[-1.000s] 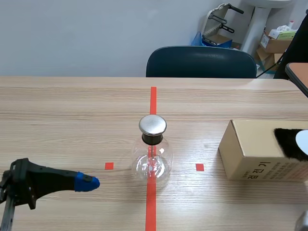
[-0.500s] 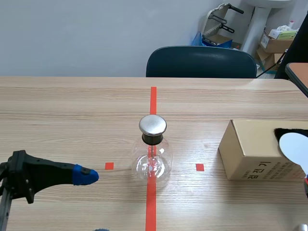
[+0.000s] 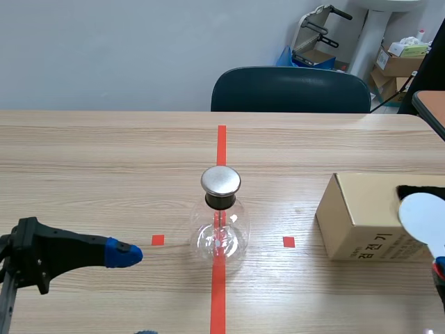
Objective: Do the electroscope experiment
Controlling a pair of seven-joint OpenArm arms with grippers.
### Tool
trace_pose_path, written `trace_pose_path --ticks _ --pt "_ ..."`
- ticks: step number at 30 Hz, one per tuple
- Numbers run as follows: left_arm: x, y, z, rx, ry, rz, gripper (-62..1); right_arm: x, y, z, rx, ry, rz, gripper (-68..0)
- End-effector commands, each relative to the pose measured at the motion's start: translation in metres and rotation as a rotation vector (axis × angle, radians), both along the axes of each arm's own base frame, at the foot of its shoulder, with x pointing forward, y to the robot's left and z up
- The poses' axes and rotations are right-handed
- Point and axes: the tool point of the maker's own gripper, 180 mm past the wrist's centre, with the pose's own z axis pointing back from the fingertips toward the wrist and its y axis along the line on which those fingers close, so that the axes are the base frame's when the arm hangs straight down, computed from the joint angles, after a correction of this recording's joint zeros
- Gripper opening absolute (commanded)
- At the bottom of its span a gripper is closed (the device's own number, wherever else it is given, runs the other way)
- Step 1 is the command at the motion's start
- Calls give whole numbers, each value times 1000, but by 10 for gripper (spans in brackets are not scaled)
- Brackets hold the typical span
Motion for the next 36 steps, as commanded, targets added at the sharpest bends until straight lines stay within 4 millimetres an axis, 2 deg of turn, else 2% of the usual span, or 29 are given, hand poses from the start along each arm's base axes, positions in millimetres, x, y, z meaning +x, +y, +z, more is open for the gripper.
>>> trace_pose_path --ticks 1,3,5,10,12,17,19,21,24,26,28,31,33,34,36 --pt "0 -5 10 -38 -12 -5 -157 6 -23 14 -48 -63 -95 -665" --pt "0 -5 10 -38 -12 -6 -157 7 -38 15 -57 -68 -176 -665" --pt "0 -5 10 -38 -12 -6 -157 7 -37 14 -62 -65 -172 -665" --pt "0 -5 10 -37 -12 -5 -157 2 9 8 -52 -36 90 -665" --pt "0 -5 10 -37 -13 -6 -157 2 11 8 -50 -35 99 -665" --pt "0 -5 8 -25 -7 -6 -157 6 -37 11 -76 -53 -175 -665" --pt "0 -5 6 -19 -4 -6 -157 5 -44 12 -78 -56 -219 -665" --pt "0 -5 6 -19 -4 -6 -157 6 -32 9 -66 -42 -154 -665" --pt "0 -5 6 -19 -4 -6 -157 3 3 6 -42 -27 39 -665" --pt "0 -5 6 -18 -4 -6 -157 0 14 5 -33 -23 98 -665" --pt "0 -5 5 -12 -1 -7 -157 2 7 5 -32 -29 46 -665" --pt "0 -5 5 -11 -1 -7 -157 3 -28 7 -49 -38 -155 -665" --pt "0 -5 4 -9 0 -7 -157 2 -43 9 -59 -43 -231 -665" --pt "-1 -5 3 -3 3 -8 -157 3 -43 9 -61 -43 -228 -665" --pt "-1 -5 2 1 4 -8 -157 3 -29 7 -58 -35 -149 -665"
